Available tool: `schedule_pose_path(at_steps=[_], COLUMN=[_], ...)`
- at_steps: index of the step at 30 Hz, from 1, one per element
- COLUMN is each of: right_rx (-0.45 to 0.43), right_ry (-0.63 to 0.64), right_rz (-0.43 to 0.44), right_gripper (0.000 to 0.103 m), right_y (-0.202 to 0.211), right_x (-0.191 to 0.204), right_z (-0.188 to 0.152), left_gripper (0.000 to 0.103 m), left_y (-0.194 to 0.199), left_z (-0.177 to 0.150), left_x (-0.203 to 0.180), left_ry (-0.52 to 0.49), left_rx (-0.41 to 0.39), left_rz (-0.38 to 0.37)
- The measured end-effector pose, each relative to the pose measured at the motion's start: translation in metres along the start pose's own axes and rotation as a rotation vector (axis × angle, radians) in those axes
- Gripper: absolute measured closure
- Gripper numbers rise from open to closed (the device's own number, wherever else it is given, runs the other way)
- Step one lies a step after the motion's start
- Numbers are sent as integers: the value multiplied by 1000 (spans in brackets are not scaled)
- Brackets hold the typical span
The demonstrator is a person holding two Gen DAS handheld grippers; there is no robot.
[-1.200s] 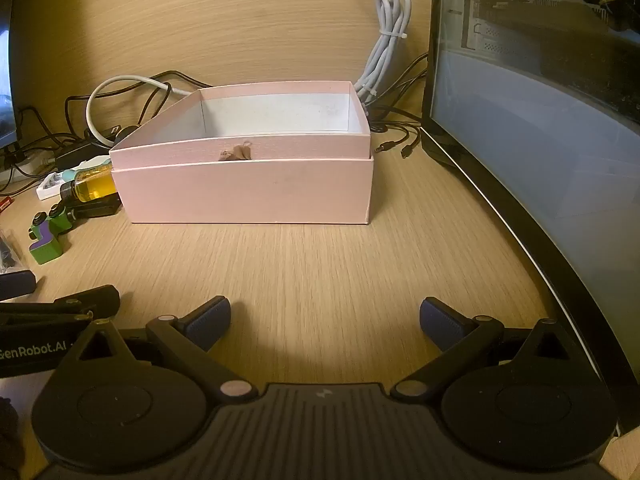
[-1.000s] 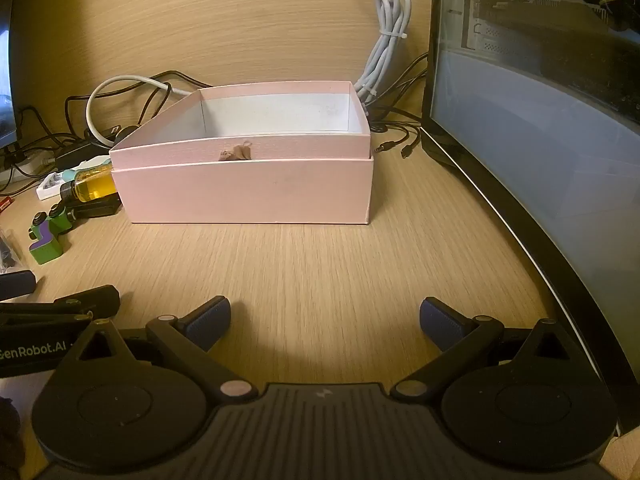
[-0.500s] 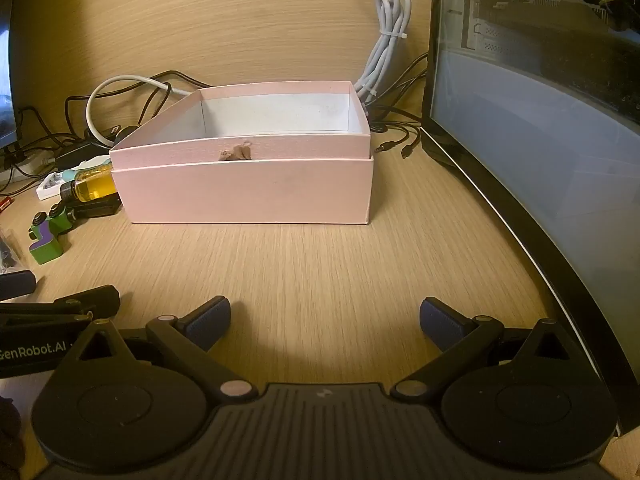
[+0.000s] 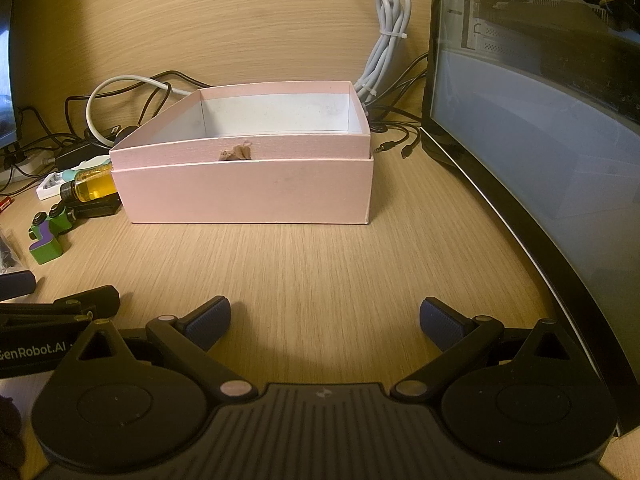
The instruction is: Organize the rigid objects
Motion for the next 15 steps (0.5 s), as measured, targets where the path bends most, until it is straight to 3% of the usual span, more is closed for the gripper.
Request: schedule_pose_path(at_steps=[15], right_rx=[0], right_ry=[0], right_rz=[0], right_gripper=[2], right_y=[0], right_x=[0], right_z=[0], left_gripper=[1], left_y=[3], left_z=[1], left_x=[-2], left_ry=[-2], left_rx=[0], left_rz=[1])
Point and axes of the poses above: each gripper's, at about its wrist camera, not at the fingertips, and y roughly against the way its jaws point, x to its left, z to its top, the point moved 6 cm from there along -y, roughly the way its jaws point
